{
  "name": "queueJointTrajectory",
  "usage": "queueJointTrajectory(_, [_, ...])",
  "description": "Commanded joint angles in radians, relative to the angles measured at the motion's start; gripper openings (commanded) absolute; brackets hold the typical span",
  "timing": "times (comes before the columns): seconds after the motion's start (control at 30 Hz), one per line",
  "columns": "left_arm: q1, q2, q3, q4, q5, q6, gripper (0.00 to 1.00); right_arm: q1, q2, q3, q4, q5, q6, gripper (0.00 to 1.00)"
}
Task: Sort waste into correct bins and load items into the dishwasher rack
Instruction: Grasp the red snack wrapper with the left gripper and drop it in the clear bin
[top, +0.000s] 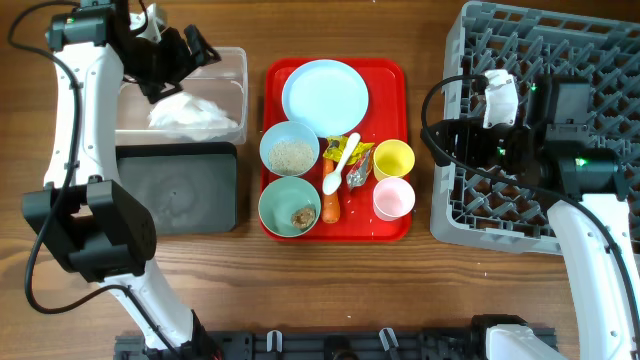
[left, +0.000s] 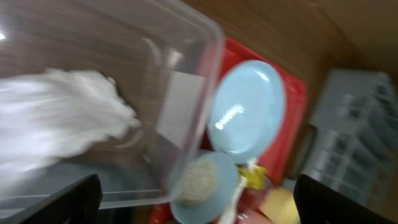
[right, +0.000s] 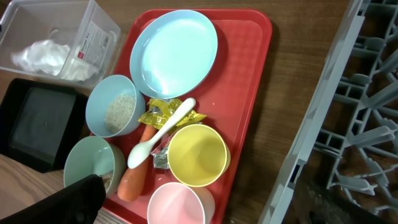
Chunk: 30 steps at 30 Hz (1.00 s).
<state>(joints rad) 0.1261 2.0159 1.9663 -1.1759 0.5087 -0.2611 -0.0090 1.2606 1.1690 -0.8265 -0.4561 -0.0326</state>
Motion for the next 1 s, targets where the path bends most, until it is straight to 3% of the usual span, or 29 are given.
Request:
queueJointTrajectory(0.0, [0.014,-0.019,-0.004,-0.003,0.185,0.100,0.66,0.002,0.013,0.014,0.003,-0.008,-0.020,1.00])
queueJointTrajectory(0.03, [0.010,-0.019,-0.004,-0.023,0.046,0.056,0.54,0.002,0.014,0.014,0.003,-0.007,-0.020,1.00])
queueJointTrajectory(0.07, [0.006,-0.019,-0.004,-0.036,-0.018,0.014,0.54,0.002,0.016,0.014,0.003,-0.005,-0.020,1.00])
queueJointTrajectory(0.13, [-0.033,-0.021,-0.004,-0.058,-0.015,0.029,0.59,0.002,0.032,0.014,0.004,-0.005,-0.020,1.00])
queueJointTrajectory(0.27, [-0.226,-0.042,-0.003,-0.089,-0.026,0.236,0.66,0.002,0.074,0.014,0.001,-0.006,-0.016,1.00])
queueJointTrajectory(0.37, [-0.462,-0.033,-0.004,-0.090,-0.271,0.228,0.82,0.002,0.080,0.014,0.009,-0.010,-0.014,0.99])
queueJointTrajectory(0.43, [-0.590,-0.017,-0.004,-0.097,-0.394,0.227,0.85,-0.004,0.055,0.014,0.051,-0.009,0.047,0.98])
queueJointTrajectory(0.63, [-0.721,0.056,-0.021,-0.117,-0.410,0.202,0.86,-0.152,-0.048,0.014,0.084,-0.008,0.111,0.99])
queueJointTrajectory(0.83, [-0.775,0.120,-0.140,0.006,-0.410,0.202,0.80,-0.198,-0.041,0.014,0.058,-0.005,0.110,0.99])
queueJointTrajectory(0.97, [-0.796,0.122,-0.221,0.102,-0.412,0.200,0.69,-0.198,-0.040,0.014,0.054,0.014,0.107,0.99])
